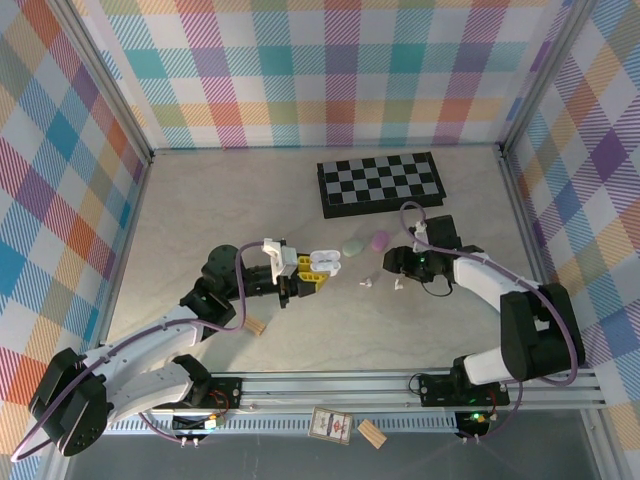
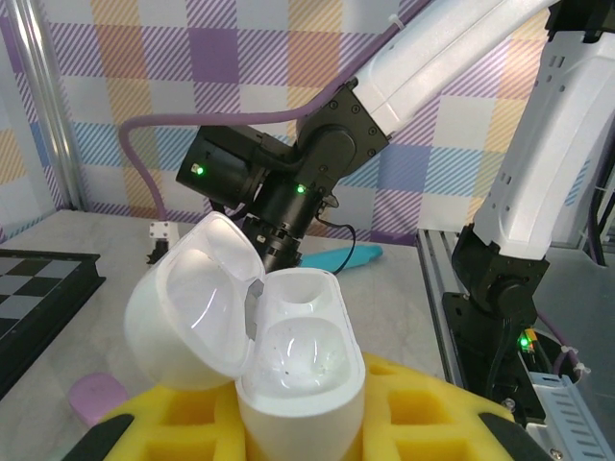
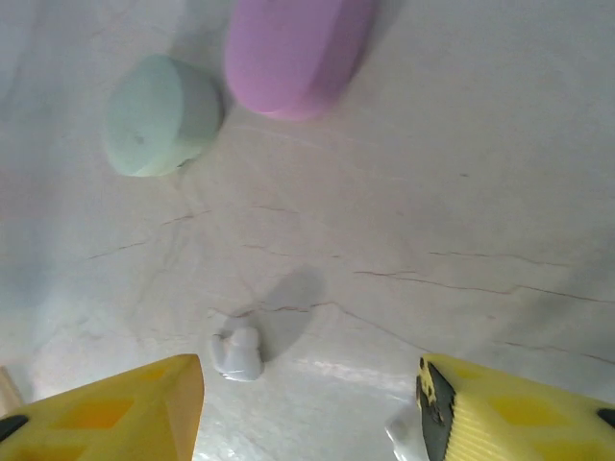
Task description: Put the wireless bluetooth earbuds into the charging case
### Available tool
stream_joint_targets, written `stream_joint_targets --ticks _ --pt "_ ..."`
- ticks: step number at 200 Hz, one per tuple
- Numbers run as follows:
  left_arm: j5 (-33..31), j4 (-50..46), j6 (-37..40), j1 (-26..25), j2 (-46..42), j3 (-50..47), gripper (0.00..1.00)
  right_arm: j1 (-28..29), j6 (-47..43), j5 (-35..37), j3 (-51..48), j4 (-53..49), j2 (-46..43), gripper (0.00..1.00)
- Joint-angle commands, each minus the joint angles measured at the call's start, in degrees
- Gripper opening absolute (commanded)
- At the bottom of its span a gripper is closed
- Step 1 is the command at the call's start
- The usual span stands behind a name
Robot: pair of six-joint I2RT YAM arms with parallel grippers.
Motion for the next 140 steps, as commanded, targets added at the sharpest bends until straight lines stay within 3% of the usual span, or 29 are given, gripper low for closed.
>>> stream_joint_targets --ticks 1,37,95,140 --pt "1.4 0.5 0.1 -0.4 -0.8 1.7 0.05 -0.3 -0.6 -3.0 0.8 1.1 -1.5 0.61" --pt "0.2 -0.4 0.7 -0.4 -2.4 1.1 0.05 -0.3 3.0 6.7 0.6 -2.4 -4.1 0.61" --pt "0.8 -0.2 0.5 -0.4 -1.6 1.5 0.05 -0.3 1.0 4.2 2.8 -5.5 3.8 0.63" --pt "-0.7 -0.4 0.7 -0.4 -2.6 0.9 0.05 1.0 1.5 1.8 -0.7 -4.7 4.4 0.63"
